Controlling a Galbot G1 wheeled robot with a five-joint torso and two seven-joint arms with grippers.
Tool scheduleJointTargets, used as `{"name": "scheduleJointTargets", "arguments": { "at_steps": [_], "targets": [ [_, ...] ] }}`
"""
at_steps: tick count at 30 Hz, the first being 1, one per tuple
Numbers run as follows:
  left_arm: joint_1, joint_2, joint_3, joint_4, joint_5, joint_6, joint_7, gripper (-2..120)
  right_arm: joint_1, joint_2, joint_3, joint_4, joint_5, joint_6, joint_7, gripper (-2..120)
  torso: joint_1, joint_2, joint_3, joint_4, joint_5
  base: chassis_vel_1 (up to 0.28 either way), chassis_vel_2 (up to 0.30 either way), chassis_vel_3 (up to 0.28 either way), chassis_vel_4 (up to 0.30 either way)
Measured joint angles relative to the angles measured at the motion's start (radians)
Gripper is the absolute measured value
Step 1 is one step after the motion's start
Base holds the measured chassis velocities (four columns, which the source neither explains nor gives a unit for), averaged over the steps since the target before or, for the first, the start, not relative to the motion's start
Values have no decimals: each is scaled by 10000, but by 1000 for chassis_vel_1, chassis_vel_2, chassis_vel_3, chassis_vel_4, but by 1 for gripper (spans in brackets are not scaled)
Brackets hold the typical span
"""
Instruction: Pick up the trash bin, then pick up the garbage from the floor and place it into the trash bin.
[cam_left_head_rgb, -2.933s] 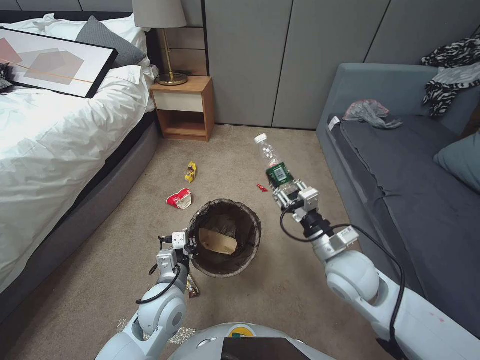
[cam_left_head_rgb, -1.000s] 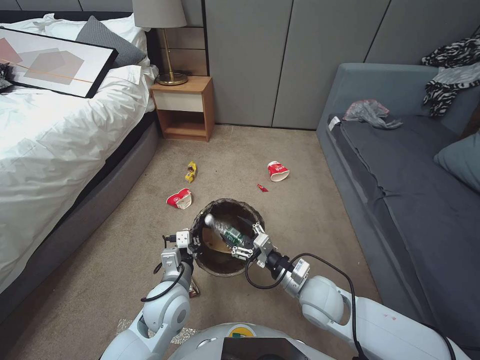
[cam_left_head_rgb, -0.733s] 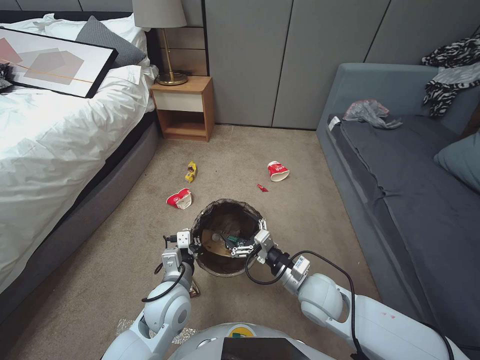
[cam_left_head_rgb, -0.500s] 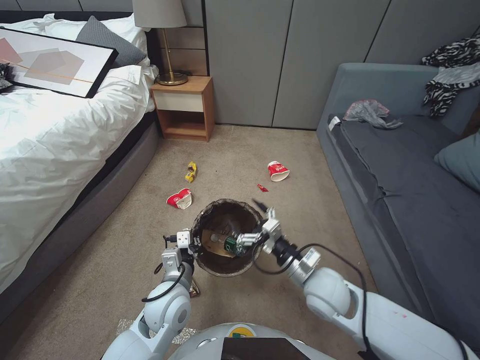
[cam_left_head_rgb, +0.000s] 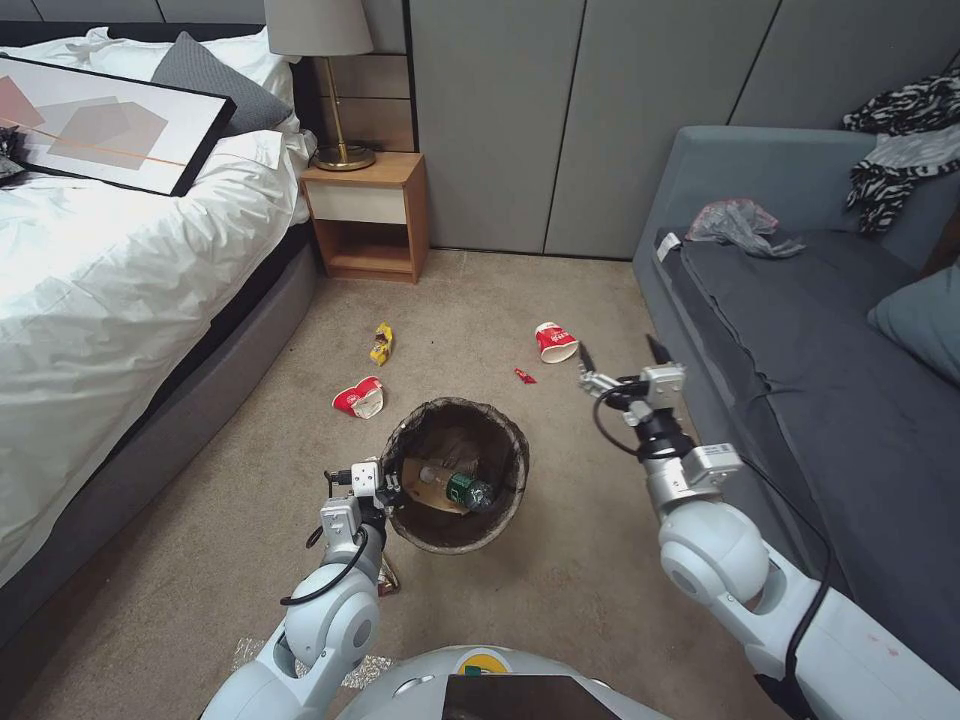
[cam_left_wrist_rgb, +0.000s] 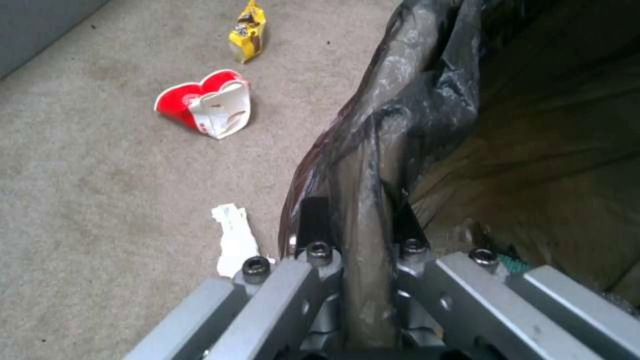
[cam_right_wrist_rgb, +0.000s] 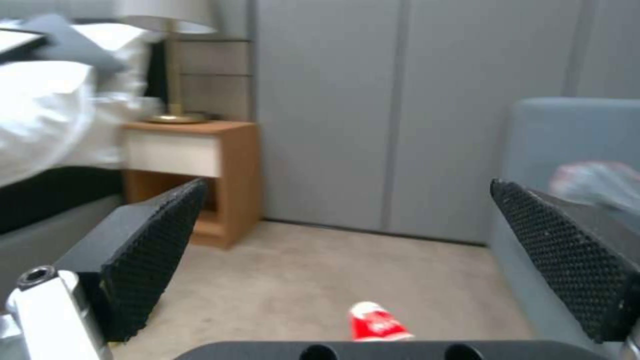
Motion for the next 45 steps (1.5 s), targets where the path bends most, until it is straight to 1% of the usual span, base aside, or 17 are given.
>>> {"name": "scheduleJointTargets", "arguments": {
  "at_steps": [1,2,5,6,8,9,12,13,15,16,19,20,21,24,27,35,45],
  "targets": [
    [9,5,-4,0,6,-5,10,0,-177,98,298,24,0,-67,99,100,0,0,0,0,0,0,0,0,0],
    [9,5,-4,0,6,-5,10,0,-177,98,298,24,0,-67,99,100,0,0,0,0,0,0,0,0,0],
    [46,10,-27,0,49,-45,49,0,-857,491,1306,166,-45,-343,461,100,0,0,0,-1,-1,0,0,0,0],
    [46,10,-27,0,49,-45,49,0,-857,491,1306,166,-45,-343,461,100,0,0,0,-1,-1,0,0,0,0],
    [85,6,-51,-6,60,-62,63,0,-1336,822,1876,176,-294,-369,575,100,0,0,0,0,-1,0,0,0,0],
    [85,6,-51,-6,60,-62,63,0,-1336,822,1876,176,-294,-369,575,100,0,0,0,0,-1,0,0,0,0],
    [163,53,-165,-60,78,-110,100,0,-2304,1668,3044,25,-1094,-389,571,100,0,0,0,1,-2,0,0,0,0],
    [163,53,-165,-60,78,-110,100,0,-2304,1668,3044,25,-1094,-389,571,100,0,0,0,1,-2,0,0,0,0],
    [186,120,-248,-64,79,-142,125,0,-2775,1993,3503,-253,-1902,-341,481,100,0,0,0,0,-2,0,0,0,0],
    [186,120,-248,-64,79,-142,125,0,-2775,1993,3503,-253,-1902,-341,481,100,0,0,0,0,-2,0,0,0,0],
    [182,140,-284,-52,78,-167,145,0,-3318,2407,3836,-501,-2616,-173,391,100,0,0,0,0,-3,0,0,0,0],
    [182,131,-286,-46,78,-172,147,0,-3593,2684,3960,-596,-2841,-71,375,100,0,0,0,0,-2,0,0,0,0],
    [182,131,-286,-46,78,-172,147,0,-3593,2684,3960,-596,-2841,-71,375,100,0,0,0,0,-2,0,0,0,0],
    [220,123,-277,-46,85,-181,150,0,-4235,3469,4195,-818,-3408,343,269,100,0,0,0,0,-3,0,0,0,0],
    [230,130,-268,-54,93,-182,150,0,-4414,3723,4247,-851,-3520,476,206,100,0,0,0,-1,-3,0,0,0,0],
    [250,131,-253,-85,108,-190,150,0,-4632,4001,4202,-810,-3602,600,24,100,0,0,0,0,-3,0,0,0,0],
    [249,128,-247,-103,113,-199,151,0,-4597,4061,4110,-782,-3656,619,-54,100,0,1,0,0,-3,0,0,0,0]
  ]
}}
